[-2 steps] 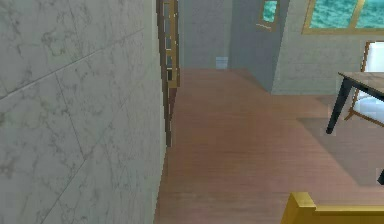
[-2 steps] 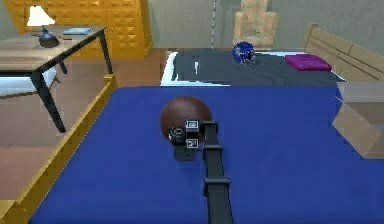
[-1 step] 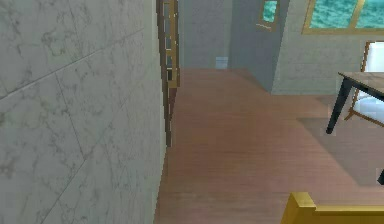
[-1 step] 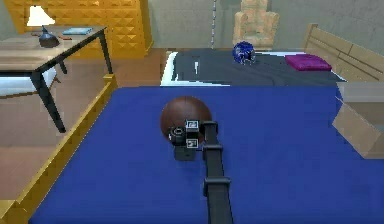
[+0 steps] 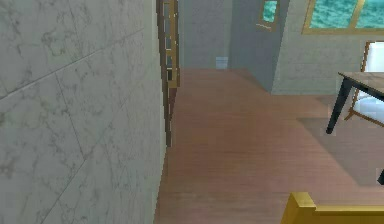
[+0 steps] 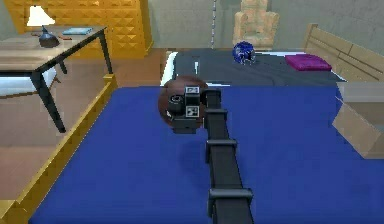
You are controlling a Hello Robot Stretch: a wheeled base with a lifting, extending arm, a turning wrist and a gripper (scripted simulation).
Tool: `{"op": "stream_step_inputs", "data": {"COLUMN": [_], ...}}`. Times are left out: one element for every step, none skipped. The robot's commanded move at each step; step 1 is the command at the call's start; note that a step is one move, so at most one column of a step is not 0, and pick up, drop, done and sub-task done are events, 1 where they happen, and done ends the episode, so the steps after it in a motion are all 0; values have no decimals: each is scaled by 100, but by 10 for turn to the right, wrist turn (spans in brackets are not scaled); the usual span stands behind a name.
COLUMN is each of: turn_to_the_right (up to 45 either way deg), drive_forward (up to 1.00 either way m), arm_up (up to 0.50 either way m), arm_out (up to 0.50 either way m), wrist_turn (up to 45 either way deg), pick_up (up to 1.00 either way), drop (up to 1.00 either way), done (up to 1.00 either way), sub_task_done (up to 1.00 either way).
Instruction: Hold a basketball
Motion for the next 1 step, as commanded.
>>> {"op": "stream_step_inputs", "data": {"turn_to_the_right": [0], "drive_forward": [0], "arm_up": [0], "arm_out": [0], "wrist_turn": [0], "pick_up": [0], "drop": [0], "done": [100], "sub_task_done": [0]}}
